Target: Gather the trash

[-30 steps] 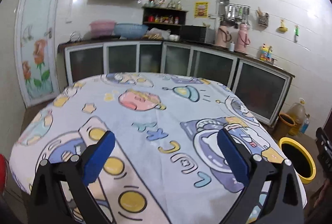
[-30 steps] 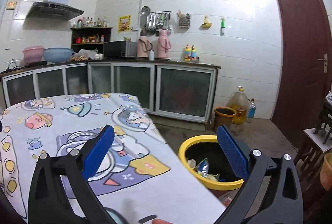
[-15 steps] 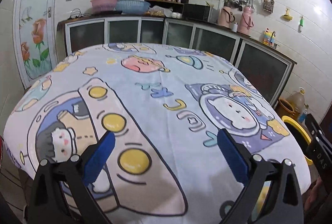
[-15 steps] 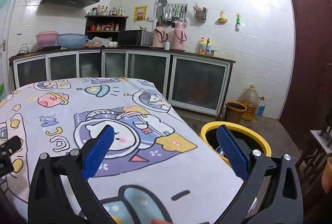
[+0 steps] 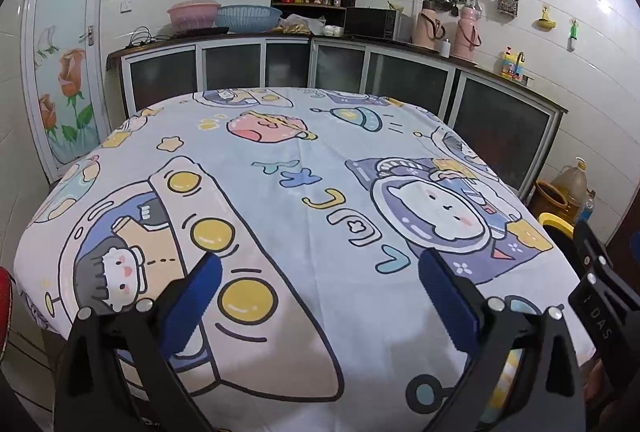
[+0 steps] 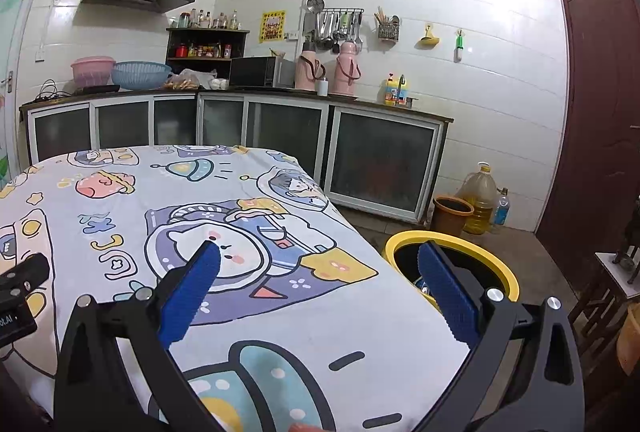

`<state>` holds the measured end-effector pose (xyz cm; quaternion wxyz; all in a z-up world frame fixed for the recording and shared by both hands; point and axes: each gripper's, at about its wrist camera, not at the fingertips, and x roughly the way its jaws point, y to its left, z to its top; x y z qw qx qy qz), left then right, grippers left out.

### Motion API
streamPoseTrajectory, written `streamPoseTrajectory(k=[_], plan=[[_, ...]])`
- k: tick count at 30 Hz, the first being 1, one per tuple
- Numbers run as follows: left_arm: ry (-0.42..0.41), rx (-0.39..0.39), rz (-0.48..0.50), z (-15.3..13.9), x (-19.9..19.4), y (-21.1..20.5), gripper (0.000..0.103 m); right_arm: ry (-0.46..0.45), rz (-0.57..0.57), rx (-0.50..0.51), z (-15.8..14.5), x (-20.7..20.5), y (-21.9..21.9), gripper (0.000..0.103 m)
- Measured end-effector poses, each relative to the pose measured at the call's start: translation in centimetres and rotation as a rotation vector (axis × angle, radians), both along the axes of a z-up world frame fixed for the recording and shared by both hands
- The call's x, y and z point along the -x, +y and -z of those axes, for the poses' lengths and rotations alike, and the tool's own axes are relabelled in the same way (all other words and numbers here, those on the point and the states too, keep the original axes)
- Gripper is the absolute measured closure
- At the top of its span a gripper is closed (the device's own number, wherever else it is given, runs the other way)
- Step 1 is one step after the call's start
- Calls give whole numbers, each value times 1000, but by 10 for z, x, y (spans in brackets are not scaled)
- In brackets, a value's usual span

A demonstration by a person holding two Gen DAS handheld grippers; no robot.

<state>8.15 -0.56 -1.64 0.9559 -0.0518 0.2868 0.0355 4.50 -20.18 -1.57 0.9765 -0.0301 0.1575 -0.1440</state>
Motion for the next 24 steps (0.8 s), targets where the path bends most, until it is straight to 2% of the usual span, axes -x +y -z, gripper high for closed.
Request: streamPoseTrajectory(k=[24], plan=[[-4,-3,-14,-3,1,-2,8,34,-12,3,5,-2,0,8]])
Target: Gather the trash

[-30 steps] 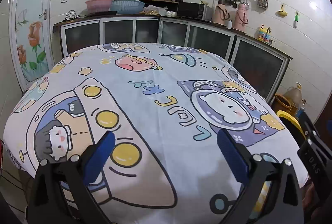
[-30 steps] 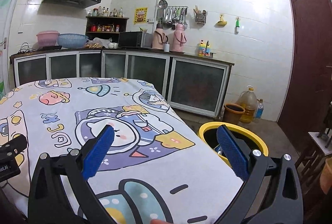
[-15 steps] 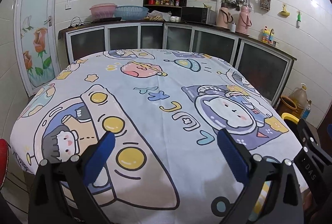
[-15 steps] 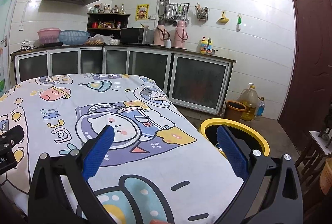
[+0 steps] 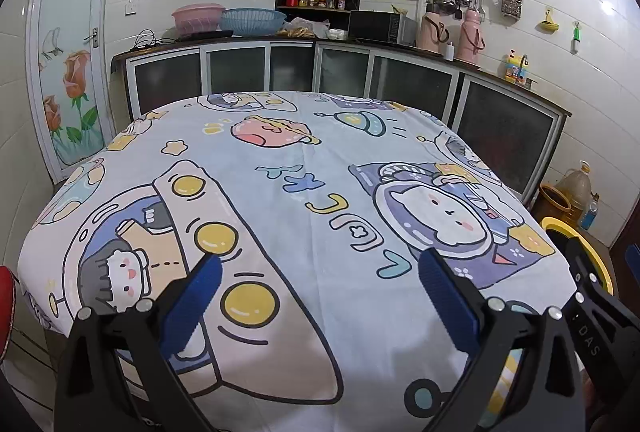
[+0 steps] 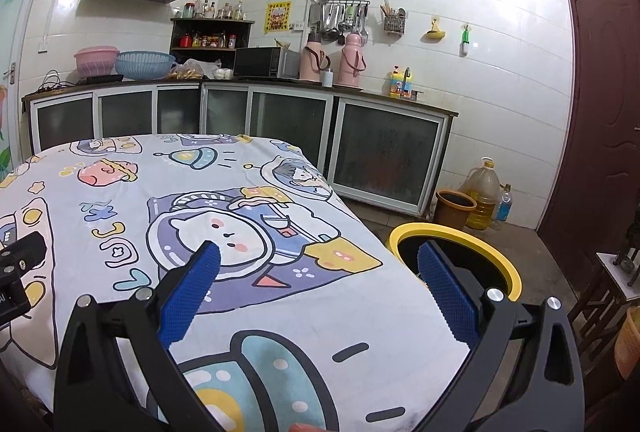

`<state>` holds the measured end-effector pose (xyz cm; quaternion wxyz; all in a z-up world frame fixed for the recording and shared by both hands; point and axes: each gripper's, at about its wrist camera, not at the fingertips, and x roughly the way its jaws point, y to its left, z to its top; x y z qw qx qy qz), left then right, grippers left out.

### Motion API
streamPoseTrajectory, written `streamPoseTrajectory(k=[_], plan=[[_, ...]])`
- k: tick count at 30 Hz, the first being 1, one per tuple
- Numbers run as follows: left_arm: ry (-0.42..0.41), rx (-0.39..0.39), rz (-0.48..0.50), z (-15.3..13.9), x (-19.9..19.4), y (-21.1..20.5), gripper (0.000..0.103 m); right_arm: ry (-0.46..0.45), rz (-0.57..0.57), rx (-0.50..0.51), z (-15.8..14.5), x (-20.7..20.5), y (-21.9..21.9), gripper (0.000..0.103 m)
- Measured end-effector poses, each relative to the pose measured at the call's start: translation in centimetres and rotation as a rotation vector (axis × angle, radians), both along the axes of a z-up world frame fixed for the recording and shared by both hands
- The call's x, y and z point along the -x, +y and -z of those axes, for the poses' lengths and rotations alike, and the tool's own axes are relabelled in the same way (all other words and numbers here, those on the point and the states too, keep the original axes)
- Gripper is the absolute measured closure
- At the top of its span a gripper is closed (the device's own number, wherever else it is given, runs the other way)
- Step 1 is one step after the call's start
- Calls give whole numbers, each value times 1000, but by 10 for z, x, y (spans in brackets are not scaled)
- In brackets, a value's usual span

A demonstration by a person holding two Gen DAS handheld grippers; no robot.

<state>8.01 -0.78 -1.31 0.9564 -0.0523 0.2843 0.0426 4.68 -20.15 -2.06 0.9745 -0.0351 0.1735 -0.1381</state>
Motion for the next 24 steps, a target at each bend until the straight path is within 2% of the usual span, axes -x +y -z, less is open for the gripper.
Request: streamPoseTrajectory(k=[24], plan=[[-6,-3,4,0,1,-2,8,14,6,-6,2,-2,-5,8]])
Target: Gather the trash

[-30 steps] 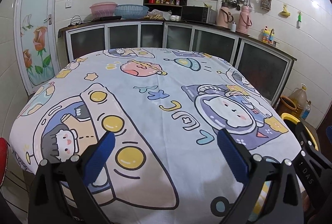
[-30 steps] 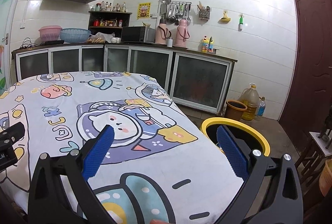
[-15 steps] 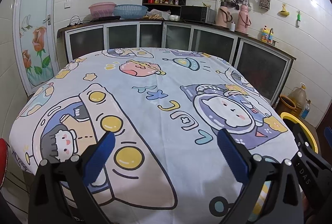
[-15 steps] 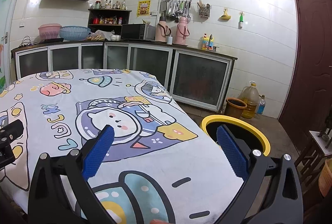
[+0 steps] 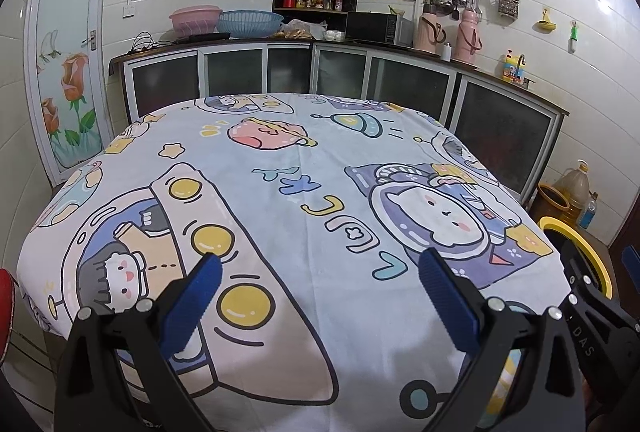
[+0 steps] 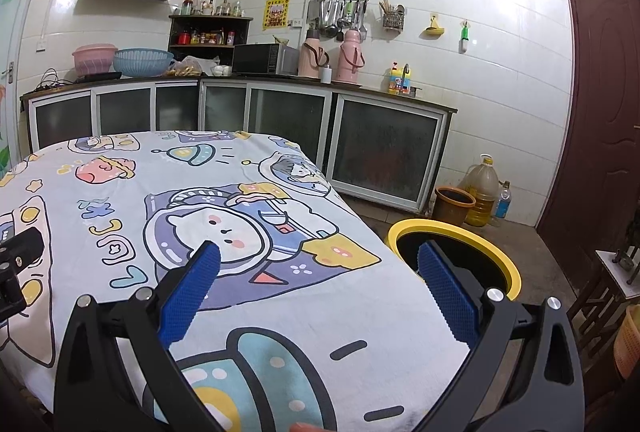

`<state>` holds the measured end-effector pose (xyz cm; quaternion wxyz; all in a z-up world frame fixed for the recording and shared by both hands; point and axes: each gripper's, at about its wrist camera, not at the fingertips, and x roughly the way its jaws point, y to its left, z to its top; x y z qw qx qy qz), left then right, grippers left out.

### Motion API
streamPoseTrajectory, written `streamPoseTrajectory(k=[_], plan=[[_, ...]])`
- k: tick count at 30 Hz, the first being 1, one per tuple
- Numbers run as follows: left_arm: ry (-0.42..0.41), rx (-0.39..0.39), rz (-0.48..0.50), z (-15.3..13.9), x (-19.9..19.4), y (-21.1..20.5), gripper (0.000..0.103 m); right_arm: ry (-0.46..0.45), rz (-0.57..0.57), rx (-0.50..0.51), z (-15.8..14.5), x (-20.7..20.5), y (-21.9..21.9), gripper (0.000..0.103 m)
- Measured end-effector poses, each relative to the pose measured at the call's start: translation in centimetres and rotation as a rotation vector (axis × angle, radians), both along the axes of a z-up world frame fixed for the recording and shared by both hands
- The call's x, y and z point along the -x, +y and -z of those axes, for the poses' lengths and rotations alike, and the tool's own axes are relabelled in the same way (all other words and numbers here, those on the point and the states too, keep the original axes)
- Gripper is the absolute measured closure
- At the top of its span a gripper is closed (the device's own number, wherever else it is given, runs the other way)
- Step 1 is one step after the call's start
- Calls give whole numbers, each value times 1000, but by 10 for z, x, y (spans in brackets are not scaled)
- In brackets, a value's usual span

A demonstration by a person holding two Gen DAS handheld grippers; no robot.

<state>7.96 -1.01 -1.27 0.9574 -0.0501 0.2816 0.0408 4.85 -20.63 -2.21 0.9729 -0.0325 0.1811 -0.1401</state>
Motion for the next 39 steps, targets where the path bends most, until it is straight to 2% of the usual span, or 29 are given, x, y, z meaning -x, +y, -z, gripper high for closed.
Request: streamPoseTrajectory(k=[39], plan=[[5,2,17,3,-2,-1,8,9,3,-5,4,-2,-1,8]])
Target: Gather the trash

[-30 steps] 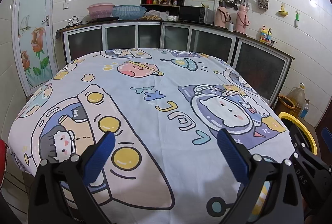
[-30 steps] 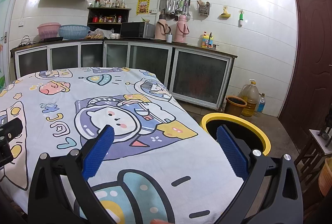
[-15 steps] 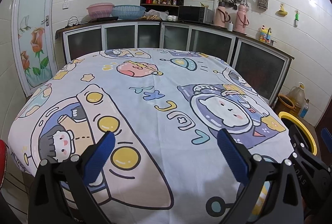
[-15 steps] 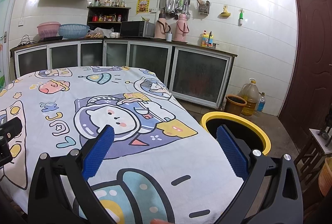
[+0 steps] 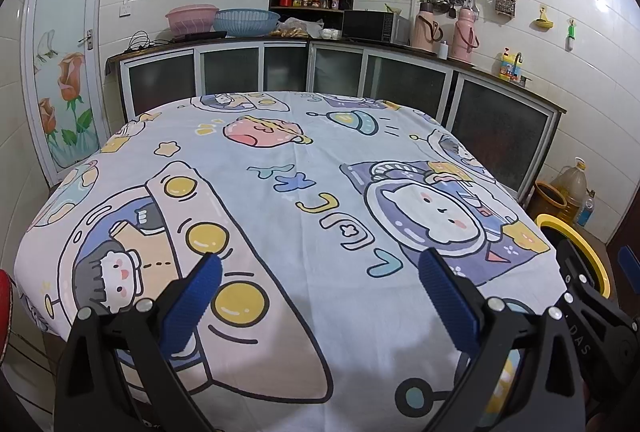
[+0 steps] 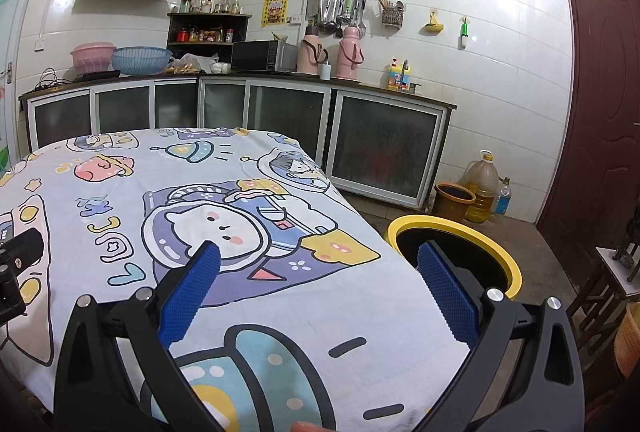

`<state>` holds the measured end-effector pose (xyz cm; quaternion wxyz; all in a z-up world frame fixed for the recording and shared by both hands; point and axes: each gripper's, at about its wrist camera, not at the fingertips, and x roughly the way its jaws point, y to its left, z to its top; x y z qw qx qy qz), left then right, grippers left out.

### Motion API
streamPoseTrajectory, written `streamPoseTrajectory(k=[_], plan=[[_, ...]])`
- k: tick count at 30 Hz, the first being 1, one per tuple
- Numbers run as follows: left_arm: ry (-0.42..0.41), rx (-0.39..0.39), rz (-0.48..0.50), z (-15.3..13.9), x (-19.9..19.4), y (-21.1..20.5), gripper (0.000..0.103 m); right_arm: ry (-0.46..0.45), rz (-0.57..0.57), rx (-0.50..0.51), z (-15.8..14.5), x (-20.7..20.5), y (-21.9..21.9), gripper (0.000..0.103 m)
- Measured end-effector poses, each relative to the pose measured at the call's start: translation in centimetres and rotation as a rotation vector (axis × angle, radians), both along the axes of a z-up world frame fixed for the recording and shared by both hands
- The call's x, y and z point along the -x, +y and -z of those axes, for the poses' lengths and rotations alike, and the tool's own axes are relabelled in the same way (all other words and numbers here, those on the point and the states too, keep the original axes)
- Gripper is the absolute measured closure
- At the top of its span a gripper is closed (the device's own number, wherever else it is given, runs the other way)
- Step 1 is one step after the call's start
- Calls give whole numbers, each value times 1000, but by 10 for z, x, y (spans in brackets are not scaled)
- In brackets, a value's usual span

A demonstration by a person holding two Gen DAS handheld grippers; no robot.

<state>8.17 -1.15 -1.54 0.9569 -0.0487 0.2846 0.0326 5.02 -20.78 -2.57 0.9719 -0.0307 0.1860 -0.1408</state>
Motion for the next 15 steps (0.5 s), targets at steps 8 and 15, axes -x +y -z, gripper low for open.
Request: streamPoseTrajectory(k=[8,15], plan=[[-4,-1,0,1,0,-1,8,2,-1,-1,0,0,1,8],[12,16,4,2,-1,0,8,4,-1,0,0,-1,2,8]])
